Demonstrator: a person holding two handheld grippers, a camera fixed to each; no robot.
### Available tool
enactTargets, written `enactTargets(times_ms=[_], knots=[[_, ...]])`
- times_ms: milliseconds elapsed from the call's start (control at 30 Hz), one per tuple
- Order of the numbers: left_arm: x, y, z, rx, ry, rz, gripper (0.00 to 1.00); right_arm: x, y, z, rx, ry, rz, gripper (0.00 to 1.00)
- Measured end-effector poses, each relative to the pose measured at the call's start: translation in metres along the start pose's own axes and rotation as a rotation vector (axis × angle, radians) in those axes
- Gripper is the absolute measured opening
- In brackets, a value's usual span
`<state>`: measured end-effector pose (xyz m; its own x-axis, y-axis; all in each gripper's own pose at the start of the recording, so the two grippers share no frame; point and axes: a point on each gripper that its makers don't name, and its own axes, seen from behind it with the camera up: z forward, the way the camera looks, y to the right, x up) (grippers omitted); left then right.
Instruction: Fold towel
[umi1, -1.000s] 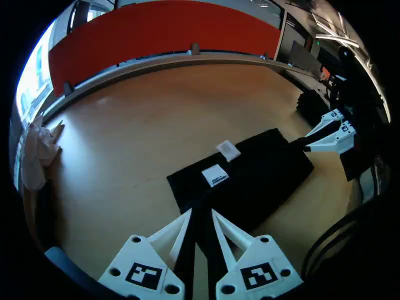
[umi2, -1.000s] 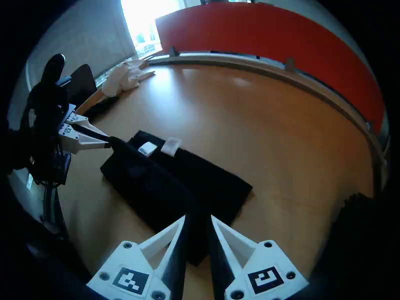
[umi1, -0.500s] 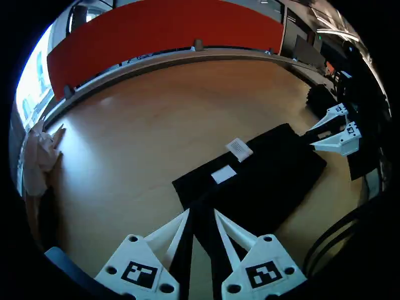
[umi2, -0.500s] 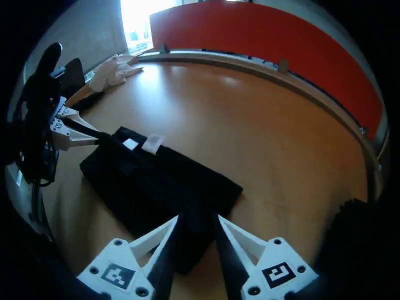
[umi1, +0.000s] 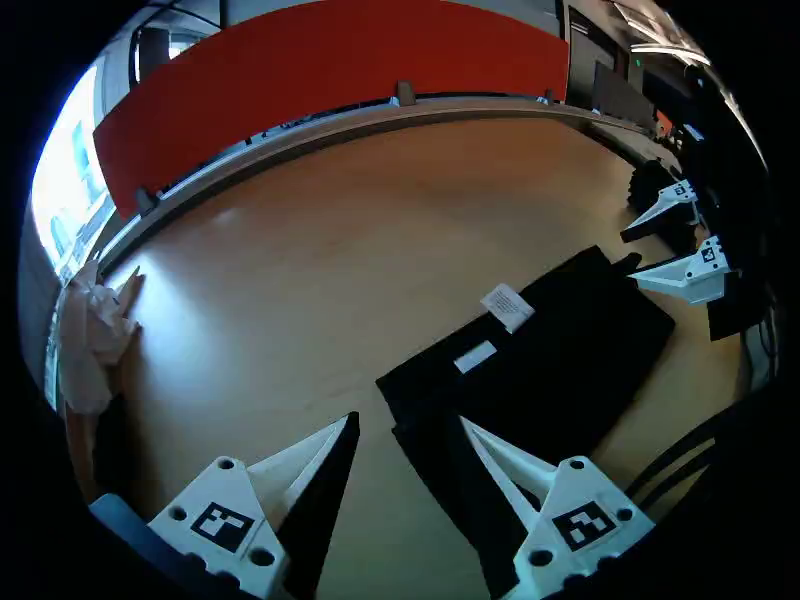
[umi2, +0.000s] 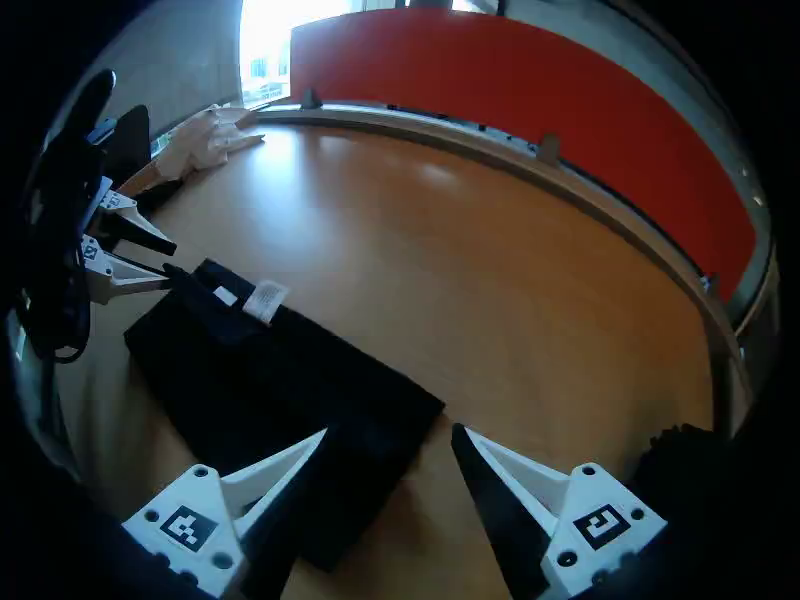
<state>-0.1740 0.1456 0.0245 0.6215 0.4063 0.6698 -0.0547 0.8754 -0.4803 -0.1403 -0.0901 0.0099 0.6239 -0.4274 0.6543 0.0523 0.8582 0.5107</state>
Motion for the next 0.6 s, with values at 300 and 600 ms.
enactTargets(times_ms=[300,600], knots=[[0.008,-0.015,-0.001,0.034,0.016,-0.020,0.92,0.012,0.010,0.002,-0.031,0.026,0.003,0.97],[0.007,-0.017,-0.005,0.040,0.018,-0.035,0.96,0.013,0.009,-0.002,-0.035,0.035,-0.002,1.00]])
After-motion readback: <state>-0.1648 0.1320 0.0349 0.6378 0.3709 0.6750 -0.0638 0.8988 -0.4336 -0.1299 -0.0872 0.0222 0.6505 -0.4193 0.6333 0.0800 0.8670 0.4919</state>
